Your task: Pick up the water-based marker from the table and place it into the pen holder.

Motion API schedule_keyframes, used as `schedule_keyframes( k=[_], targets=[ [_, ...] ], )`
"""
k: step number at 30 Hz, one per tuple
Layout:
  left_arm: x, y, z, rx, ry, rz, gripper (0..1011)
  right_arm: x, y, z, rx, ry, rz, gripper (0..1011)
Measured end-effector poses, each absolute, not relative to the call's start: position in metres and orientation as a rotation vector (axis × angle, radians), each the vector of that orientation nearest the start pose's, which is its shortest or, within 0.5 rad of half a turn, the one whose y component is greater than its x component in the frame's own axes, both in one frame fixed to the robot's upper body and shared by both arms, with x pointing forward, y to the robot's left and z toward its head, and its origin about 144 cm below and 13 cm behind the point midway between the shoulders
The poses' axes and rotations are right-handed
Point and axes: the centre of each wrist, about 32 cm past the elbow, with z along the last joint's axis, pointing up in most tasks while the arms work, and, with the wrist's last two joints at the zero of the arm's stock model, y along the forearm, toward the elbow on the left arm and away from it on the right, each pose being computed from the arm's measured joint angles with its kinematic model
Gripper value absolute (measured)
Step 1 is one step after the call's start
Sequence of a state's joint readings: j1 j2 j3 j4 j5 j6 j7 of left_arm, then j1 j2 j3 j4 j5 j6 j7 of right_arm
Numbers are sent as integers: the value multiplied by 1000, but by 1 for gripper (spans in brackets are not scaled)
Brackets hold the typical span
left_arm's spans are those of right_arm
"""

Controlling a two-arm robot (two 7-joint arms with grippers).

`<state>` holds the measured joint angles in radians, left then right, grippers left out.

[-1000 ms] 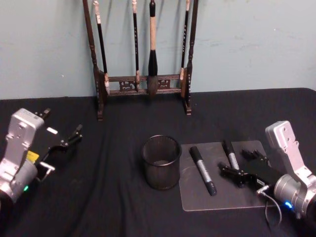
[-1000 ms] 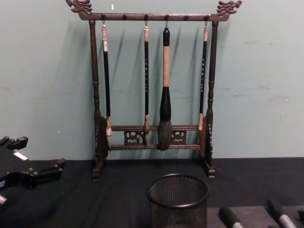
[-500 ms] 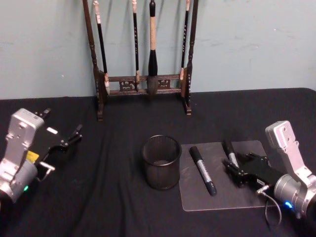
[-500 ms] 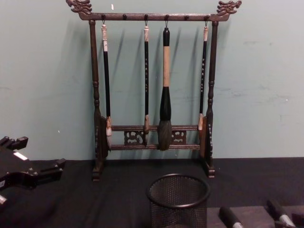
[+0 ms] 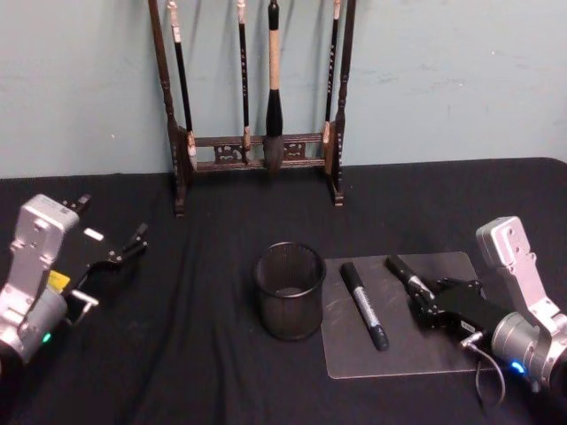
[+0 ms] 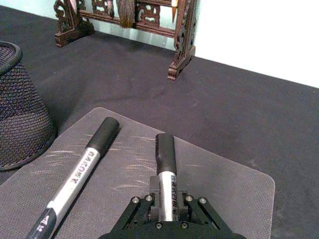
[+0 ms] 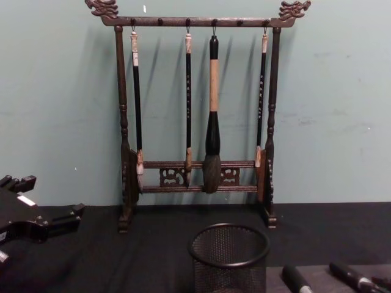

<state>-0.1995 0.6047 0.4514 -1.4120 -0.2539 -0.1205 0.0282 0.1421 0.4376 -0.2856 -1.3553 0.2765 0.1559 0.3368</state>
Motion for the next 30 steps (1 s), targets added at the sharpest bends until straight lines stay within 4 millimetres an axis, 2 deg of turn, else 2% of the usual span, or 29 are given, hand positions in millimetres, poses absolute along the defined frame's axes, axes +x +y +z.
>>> schedule_keyframes(
  k=[14, 30],
  targets=[
    [489, 310, 1140, 305, -285, 1248, 1009, 485, -303, 1116, -356, 119, -1052, 194],
    [489, 310, 1140, 304, -285, 1248, 1009, 478, -308, 1114, -191, 104, -1028, 194]
  ],
)
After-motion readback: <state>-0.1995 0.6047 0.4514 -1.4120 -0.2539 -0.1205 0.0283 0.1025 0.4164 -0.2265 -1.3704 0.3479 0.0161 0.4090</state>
